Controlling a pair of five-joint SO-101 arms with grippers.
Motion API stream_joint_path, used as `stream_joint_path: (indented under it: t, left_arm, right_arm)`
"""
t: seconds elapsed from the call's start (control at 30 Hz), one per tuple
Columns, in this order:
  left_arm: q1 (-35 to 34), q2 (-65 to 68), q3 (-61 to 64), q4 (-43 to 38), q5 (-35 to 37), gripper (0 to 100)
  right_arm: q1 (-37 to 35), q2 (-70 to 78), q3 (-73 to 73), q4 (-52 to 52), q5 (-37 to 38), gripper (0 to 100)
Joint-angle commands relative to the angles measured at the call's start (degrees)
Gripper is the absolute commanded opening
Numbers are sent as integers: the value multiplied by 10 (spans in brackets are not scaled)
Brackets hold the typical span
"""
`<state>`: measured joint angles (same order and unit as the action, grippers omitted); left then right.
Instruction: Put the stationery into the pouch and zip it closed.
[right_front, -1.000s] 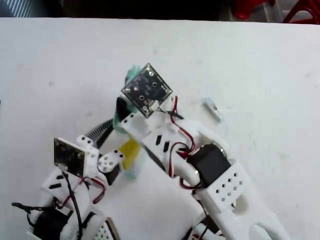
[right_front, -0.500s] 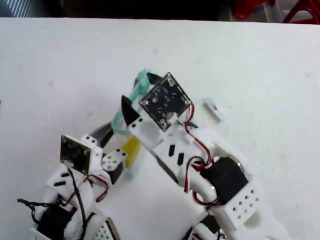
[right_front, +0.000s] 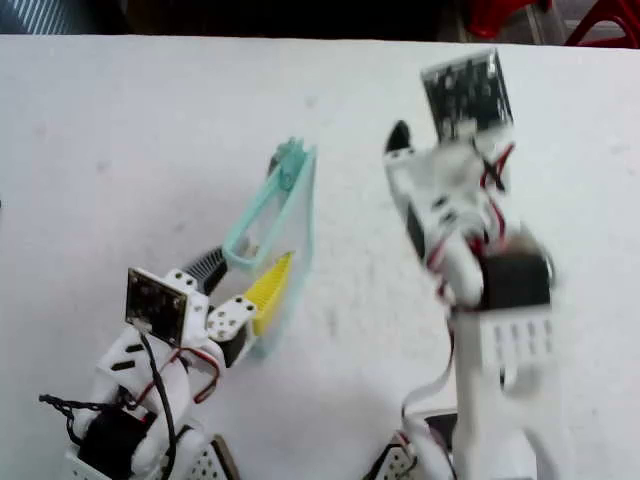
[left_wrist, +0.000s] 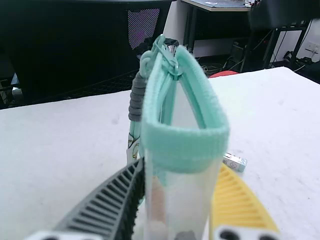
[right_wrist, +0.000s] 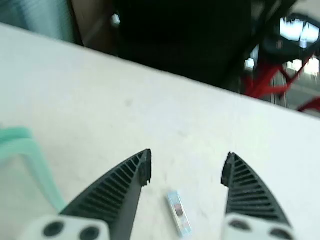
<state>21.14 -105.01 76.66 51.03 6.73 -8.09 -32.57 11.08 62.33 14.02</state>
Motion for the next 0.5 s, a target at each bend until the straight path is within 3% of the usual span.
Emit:
stream_joint_path:
  t: [0.0,0.2,0.47]
  left_arm:
    - [4,4,3,-16,-8,203]
    - [4,4,3,-16,-8,203]
    - [4,4,4,-14,-8,203]
  right_arm:
    - [26,162,-55,22,48,211]
    - [39,413,-160,65,62,211]
    - [59,609,-300,70,81,211]
